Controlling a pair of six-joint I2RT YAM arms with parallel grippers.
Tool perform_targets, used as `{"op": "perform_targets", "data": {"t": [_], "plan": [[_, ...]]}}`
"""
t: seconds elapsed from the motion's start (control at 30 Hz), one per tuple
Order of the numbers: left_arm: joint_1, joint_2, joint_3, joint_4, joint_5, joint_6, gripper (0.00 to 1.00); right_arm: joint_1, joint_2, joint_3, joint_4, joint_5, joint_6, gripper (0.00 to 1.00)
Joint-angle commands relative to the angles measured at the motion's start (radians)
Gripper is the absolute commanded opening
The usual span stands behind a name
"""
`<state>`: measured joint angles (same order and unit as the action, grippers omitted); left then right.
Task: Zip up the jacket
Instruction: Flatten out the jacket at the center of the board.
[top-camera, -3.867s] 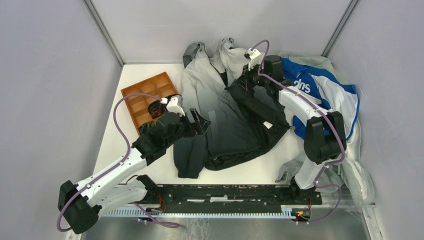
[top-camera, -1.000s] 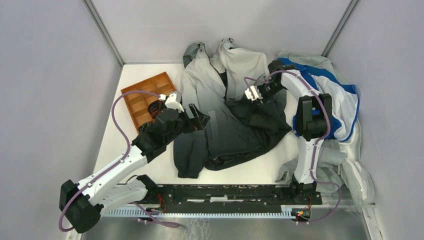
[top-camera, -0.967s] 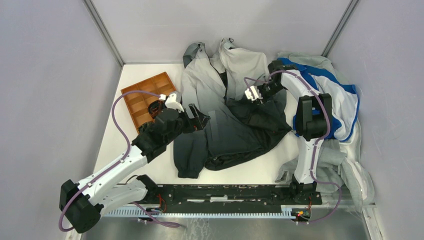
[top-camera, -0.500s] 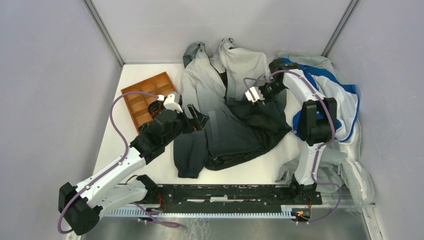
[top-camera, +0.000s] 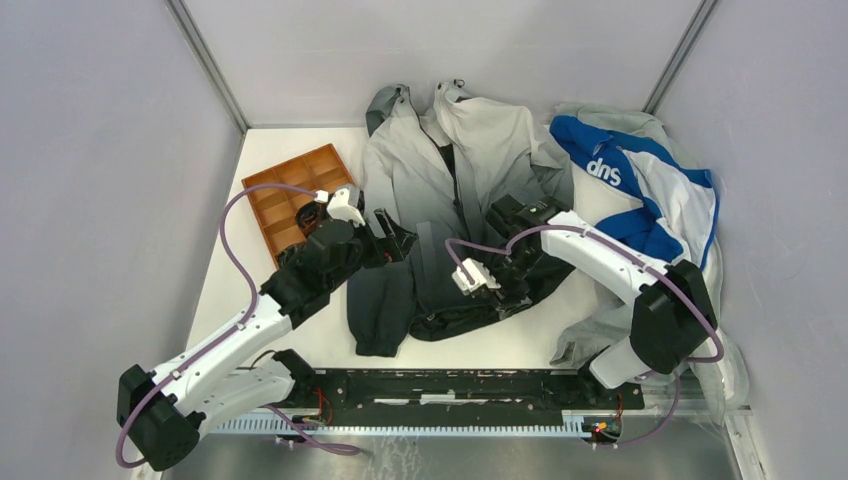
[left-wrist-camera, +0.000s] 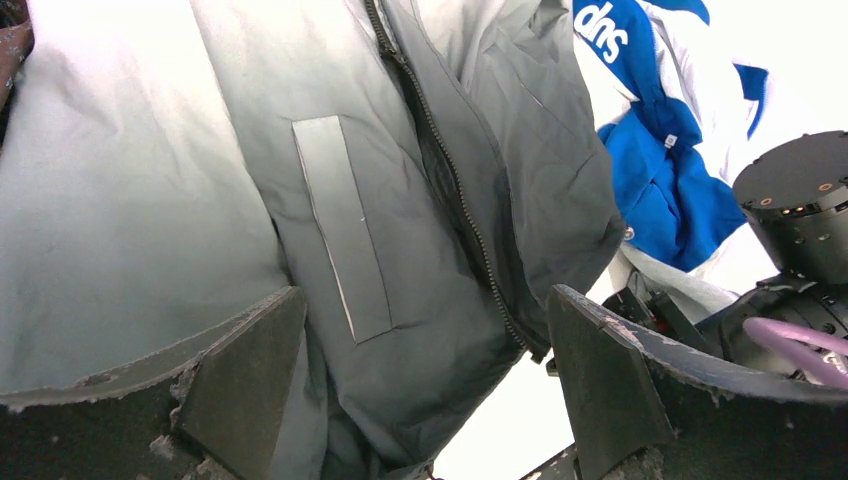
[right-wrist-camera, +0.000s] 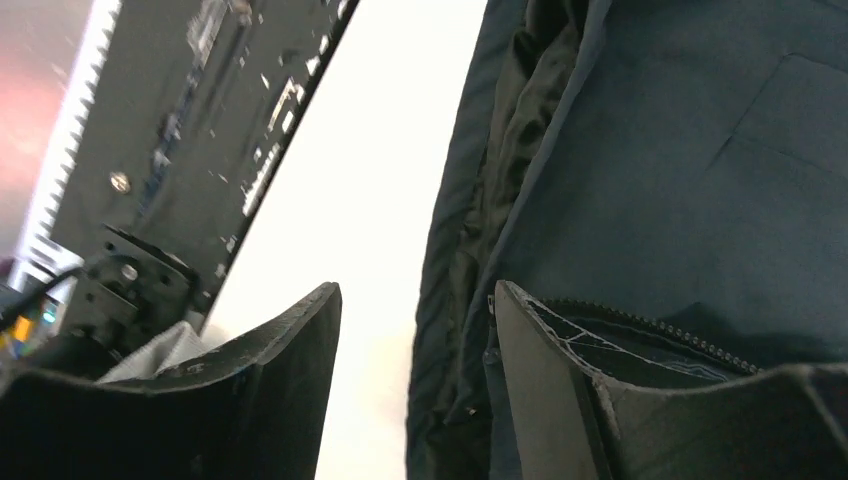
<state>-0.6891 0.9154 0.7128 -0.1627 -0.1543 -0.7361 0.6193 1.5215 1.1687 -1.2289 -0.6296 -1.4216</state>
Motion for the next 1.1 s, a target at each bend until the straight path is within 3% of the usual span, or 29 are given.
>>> {"op": "perform_targets", "data": {"t": [0.0,0.2,0.4,0.53,0.67,0.8,0.9,1.07], "plan": [[0.006,-0.013,0.006,0.023,0.004,0.018,0.96,-0.003,-0.001,0.091,-0.026,-0.179,0.226,0.65],[0.006,-0.023,0.008,0.012,0.007,0.013,0.96,-0.028,0.029,0.289,-0.026,-0.270,0.310,0.66],[0.006,-0.052,-0.018,0.027,0.002,-0.027,0.96,-0.158,0.064,0.396,-0.017,-0.363,0.340,0.65],[0.007,-0.045,-0.047,0.105,0.029,-0.076,0.96,-0.291,0.071,0.376,0.226,-0.401,0.620,0.62],[0.006,0.012,-0.042,0.189,0.081,-0.108,0.96,-0.378,0.038,0.266,0.628,-0.348,0.980,0.63],[0.007,0.079,-0.028,0.265,0.127,-0.144,0.95,-0.384,-0.017,0.104,0.972,-0.223,1.147,0.67],[0.014,0.142,-0.021,0.332,0.149,-0.199,0.93,-0.385,-0.004,0.070,1.049,-0.165,1.205,0.67],[0.035,0.295,0.044,0.367,0.191,-0.314,0.86,-0.396,0.012,0.070,1.033,-0.164,1.221,0.67]]}}
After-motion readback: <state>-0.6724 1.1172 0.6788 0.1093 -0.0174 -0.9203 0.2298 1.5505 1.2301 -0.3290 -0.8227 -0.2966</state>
